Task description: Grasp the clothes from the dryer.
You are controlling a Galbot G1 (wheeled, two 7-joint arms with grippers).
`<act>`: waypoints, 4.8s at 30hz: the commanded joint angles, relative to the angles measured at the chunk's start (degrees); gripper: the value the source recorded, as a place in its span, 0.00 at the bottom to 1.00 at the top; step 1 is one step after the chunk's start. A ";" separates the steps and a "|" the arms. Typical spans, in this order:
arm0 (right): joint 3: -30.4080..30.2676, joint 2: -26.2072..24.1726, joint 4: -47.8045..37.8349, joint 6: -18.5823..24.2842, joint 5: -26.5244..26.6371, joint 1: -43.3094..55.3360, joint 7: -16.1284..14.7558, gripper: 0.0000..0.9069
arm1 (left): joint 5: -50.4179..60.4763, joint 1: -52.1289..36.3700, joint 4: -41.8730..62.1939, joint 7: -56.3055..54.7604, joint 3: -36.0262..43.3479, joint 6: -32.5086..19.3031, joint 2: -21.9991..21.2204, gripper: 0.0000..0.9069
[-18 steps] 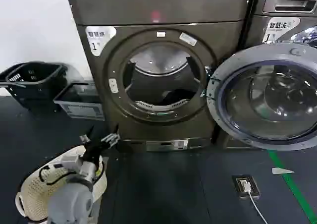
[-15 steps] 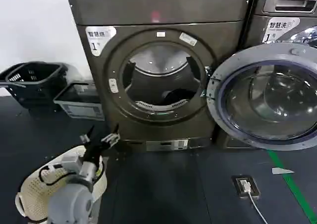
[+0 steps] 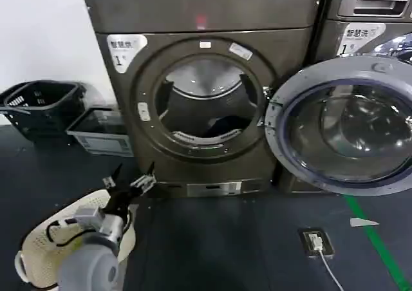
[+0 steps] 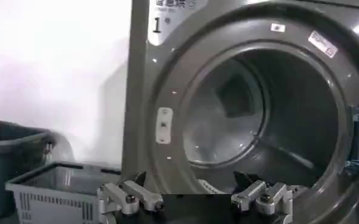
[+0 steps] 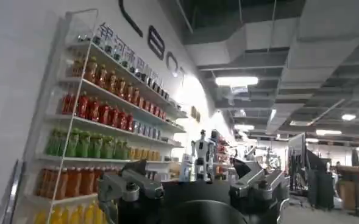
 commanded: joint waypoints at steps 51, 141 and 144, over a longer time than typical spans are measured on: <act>-0.78 1.01 0.70 3.57 1.60 0.22 -1.49 1.00 | 0.32 0.31 -0.36 0.82 0.58 -0.70 -0.13 1.00; -0.69 2.13 2.73 5.24 -3.13 0.12 -2.27 1.00 | 3.15 -32.77 40.89 3.03 5.20 -8.77 -2.35 1.00; -1.29 2.13 3.02 5.39 -3.03 0.33 -2.24 1.00 | 6.61 -39.55 50.03 11.44 6.58 -6.93 -1.55 1.00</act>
